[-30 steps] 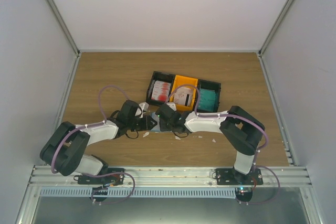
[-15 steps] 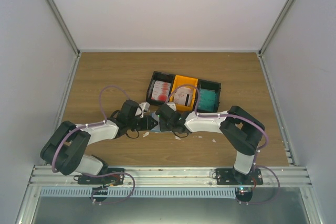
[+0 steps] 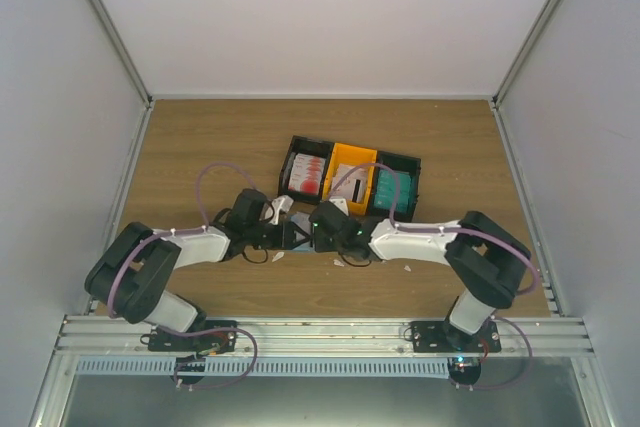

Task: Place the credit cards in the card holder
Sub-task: Insert the credit card into the card holder.

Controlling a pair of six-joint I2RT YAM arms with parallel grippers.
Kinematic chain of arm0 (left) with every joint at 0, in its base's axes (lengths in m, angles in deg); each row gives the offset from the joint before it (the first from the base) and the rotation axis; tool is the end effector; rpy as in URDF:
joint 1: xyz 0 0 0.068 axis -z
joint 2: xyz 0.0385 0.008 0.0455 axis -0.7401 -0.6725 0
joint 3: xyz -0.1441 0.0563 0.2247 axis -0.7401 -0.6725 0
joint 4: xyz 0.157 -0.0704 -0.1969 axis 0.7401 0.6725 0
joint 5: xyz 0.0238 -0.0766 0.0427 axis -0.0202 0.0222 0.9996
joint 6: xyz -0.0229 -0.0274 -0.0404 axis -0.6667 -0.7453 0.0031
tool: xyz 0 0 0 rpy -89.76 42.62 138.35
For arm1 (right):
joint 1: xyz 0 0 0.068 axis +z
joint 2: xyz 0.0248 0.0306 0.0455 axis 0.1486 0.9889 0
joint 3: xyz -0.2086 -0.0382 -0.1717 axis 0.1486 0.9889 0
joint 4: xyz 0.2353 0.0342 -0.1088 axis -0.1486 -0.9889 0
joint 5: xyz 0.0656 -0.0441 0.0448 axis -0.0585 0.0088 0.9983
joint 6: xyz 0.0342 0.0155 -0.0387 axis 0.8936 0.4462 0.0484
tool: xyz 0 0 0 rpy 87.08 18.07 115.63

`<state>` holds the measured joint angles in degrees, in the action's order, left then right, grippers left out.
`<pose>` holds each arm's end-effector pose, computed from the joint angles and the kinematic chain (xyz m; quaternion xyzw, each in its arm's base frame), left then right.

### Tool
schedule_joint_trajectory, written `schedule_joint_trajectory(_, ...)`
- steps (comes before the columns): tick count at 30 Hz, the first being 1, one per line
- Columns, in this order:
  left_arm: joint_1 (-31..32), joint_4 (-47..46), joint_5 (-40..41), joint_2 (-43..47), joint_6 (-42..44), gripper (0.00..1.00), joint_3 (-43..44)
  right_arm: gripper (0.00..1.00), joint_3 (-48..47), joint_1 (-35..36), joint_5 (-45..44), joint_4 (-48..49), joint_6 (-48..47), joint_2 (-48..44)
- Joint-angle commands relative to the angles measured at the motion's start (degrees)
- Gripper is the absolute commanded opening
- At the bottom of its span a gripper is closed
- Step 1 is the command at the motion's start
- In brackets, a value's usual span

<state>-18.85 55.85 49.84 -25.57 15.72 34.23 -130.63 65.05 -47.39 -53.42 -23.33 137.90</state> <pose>0.2092 -0.1382 0.1314 0.0769 0.8881 -0.4203 0.1692 0.1854 0.2664 0.1472 -0.0195 0.9543 0.1636 0.2494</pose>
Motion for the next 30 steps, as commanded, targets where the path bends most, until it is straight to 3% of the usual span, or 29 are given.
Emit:
schedule_joint_trajectory(1,0.17,-4.9,-4.61,-1.71,1.44,0.41,1.93,0.15,2.44,-0.06,-5.89,-1.0,2.24,-7.41)
schedule_joint_trajectory(11,2.86,-5.62,-6.39,-6.69,1.9,0.52,6.68,0.29,4.72,-5.75,-7.98,-6.13,-3.71,-22.4)
schedule_joint_trajectory(17,6.63,-3.41,-0.74,-9.1,2.68,0.55,10.08,0.38,4.79,-17.13,2.49,-5.72,-14.75,-29.47)
schedule_joint_trajectory(24,7.68,-2.21,0.94,-12.63,2.58,0.58,13.13,0.42,-0.58,-26.16,11.95,-8.15,-25.78,-27.49)
schedule_joint_trajectory(30,7.68,3.12,10.88,-4.98,2.73,0.66,15.87,0.45,-7.32,-30.64,20.7,-12.81,-35.85,-23.44)
